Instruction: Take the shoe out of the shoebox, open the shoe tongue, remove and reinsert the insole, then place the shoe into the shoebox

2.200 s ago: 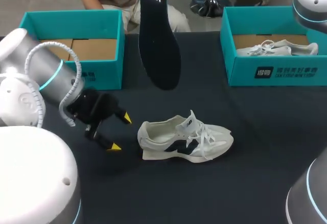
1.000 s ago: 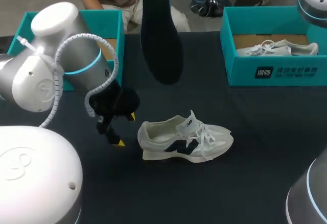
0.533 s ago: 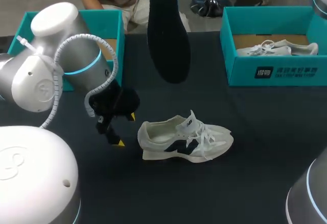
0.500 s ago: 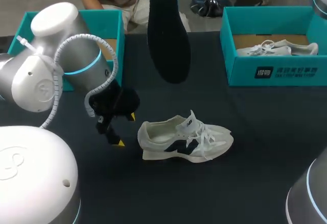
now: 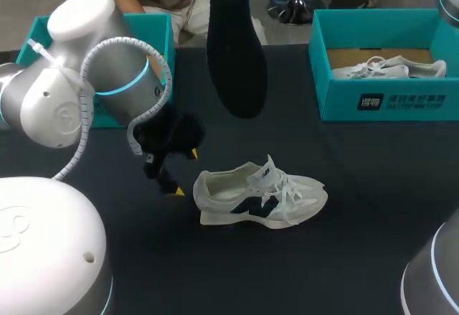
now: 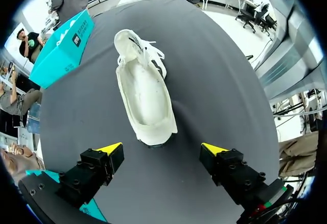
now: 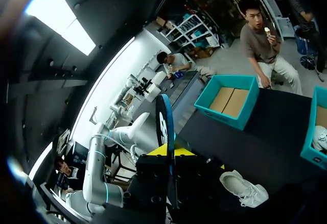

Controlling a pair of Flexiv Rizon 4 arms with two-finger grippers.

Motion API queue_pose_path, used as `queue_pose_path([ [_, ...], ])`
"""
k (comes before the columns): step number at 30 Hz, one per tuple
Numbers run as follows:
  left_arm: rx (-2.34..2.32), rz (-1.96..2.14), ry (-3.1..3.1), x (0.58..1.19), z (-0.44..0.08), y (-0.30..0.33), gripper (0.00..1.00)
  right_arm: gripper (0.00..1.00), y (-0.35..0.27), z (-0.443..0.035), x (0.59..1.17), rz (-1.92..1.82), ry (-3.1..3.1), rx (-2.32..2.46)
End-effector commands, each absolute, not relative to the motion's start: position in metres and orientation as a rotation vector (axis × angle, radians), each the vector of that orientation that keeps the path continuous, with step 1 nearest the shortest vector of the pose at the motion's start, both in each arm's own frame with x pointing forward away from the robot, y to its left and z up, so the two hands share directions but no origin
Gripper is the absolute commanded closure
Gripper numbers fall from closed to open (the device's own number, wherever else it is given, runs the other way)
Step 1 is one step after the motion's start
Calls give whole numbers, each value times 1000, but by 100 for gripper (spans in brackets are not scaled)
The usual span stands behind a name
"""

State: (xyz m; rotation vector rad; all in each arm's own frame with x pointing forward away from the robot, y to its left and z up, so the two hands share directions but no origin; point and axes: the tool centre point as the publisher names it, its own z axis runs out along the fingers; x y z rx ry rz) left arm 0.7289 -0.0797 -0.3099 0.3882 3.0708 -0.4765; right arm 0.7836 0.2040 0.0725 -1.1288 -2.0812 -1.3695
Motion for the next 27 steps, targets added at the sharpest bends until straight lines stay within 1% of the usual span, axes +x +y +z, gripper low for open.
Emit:
queue_pose_path([
  [1,378,-436,3073,737,-310,-104,0,100,205,73,784,-1367,-2082,-1132],
  [10,339,-484,3096,756,-330,-141,0,100,205,73,784,-1367,-2082,-1132],
  [27,315,-473,3153,775,-373,-174,0,100,205,73,784,-1367,-2082,-1132],
])
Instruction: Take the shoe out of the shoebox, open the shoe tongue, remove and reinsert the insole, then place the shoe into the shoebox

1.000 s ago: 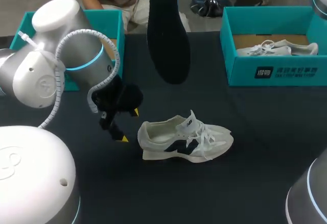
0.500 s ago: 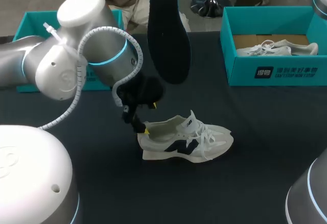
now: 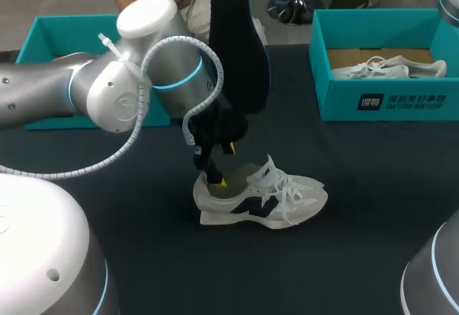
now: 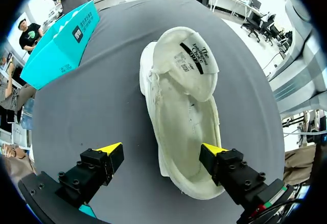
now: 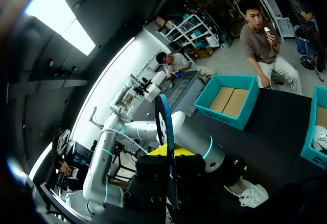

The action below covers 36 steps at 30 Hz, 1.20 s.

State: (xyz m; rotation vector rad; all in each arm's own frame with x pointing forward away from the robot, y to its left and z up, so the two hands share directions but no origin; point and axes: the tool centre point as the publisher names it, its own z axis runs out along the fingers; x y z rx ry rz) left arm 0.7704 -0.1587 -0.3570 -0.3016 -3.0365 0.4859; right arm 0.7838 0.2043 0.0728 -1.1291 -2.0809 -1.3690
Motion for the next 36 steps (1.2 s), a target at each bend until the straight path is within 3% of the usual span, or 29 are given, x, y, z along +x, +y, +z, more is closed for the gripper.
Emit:
queue_pose_path([
  [1,-305,455,-3030,775,-374,-175,0,100,205,73,784,-1367,-2082,-1132],
  [2,-306,454,-3029,774,-375,-175,3,100,205,73,784,-1367,-2082,-1132],
  [3,-307,455,-3027,773,-377,-176,49,100,205,73,784,-1367,-2082,-1132],
  [4,-308,455,-3022,772,-378,-176,70,100,205,73,784,-1367,-2082,-1132],
  [5,-310,453,-3018,771,-379,-176,100,100,205,73,784,-1367,-2082,-1132],
  [36,-347,515,-2922,762,-384,-162,100,100,205,73,784,-1367,-2082,-1132],
])
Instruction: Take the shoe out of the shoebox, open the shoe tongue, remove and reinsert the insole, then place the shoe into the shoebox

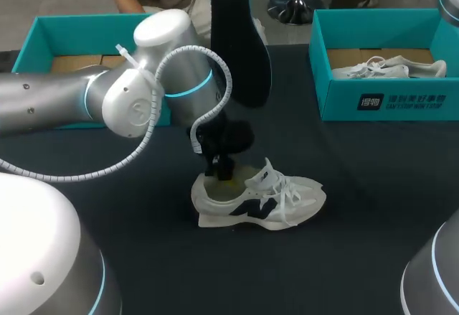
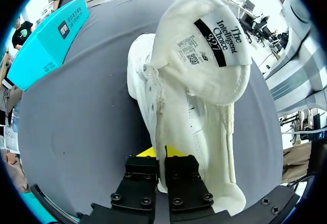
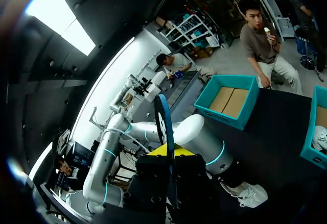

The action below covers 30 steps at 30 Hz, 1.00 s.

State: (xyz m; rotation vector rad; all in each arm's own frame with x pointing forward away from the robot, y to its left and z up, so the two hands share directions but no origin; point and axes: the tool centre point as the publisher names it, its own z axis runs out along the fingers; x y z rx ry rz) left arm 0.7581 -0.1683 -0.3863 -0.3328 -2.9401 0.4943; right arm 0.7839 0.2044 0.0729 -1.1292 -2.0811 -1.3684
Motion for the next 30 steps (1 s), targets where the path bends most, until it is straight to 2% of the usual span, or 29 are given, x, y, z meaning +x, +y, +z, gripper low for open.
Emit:
queue_pose_path([
  [1,-352,532,-2908,764,-382,-161,100,100,205,73,784,-1367,-2082,-1132],
  [30,-663,503,-2806,783,-361,-154,100,100,176,137,771,-1458,-2050,-1188],
])
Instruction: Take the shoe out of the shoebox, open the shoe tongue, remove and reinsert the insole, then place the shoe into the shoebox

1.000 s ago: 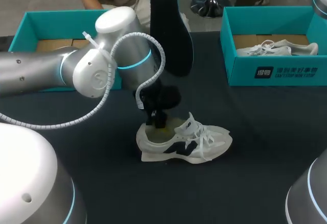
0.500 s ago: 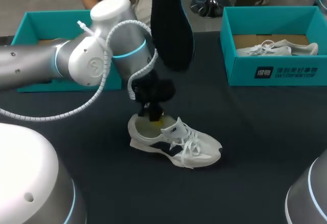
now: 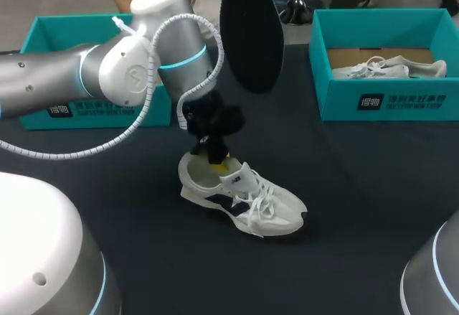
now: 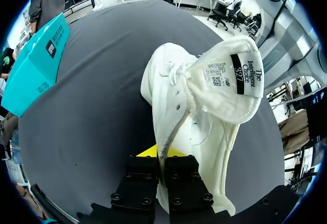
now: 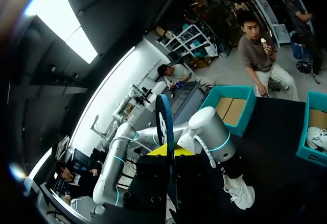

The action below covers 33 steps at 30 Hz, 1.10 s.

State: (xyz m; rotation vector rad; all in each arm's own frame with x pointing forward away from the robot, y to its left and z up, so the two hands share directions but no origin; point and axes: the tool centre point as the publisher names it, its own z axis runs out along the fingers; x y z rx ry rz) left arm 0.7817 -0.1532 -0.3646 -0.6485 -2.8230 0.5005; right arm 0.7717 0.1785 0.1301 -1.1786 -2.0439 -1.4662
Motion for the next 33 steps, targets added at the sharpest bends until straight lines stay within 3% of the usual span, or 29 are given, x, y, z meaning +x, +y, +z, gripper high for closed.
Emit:
queue_pose_path([
  [1,-674,491,-2810,783,-361,-154,100,100,176,138,770,-1461,-2049,-1191],
  [11,-959,571,-2675,786,-341,-154,100,100,175,140,770,-1458,-2064,-1208],
  [23,-1651,535,-2302,789,-303,-157,100,100,175,140,770,-1458,-2064,-1208],
  [33,-1895,480,-2037,764,-316,-175,100,100,175,140,770,-1458,-2064,-1208],
])
